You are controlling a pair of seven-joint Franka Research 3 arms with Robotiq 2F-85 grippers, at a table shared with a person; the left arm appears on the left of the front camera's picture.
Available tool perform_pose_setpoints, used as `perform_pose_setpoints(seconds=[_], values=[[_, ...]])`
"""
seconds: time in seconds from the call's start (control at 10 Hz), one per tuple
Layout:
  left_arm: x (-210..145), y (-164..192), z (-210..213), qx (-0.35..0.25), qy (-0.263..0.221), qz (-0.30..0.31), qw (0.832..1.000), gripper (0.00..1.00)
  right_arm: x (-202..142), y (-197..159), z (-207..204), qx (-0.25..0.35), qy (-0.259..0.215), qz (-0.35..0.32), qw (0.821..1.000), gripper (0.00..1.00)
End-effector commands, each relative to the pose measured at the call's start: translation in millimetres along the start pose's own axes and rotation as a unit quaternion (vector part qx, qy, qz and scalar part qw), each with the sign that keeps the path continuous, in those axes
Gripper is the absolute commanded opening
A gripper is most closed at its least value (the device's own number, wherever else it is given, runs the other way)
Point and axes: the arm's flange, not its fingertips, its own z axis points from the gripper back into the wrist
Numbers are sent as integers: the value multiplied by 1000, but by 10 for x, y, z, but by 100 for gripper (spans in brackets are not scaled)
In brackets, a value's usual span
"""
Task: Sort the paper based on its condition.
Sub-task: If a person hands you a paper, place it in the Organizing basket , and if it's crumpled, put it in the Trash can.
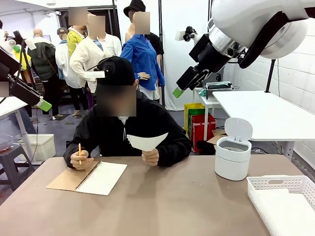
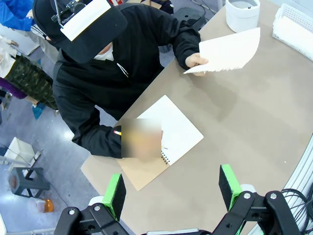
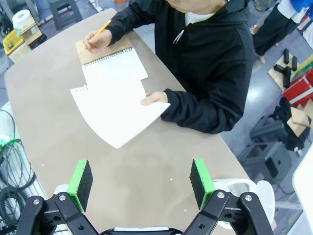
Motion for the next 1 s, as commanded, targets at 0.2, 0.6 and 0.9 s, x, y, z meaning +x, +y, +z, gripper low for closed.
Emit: perform_pose_setpoints(seconds=[0.2,0.6,0.9], values=[[0,1,2,0,-1,0,1000,100,10,4,0,-7,0,-2,1000,100],[0,1,2,0,-1,0,1000,100,10,4,0,-7,0,-2,1000,100],[0,1,2,0,-1,0,1000,100,10,4,0,-7,0,-2,1000,100]])
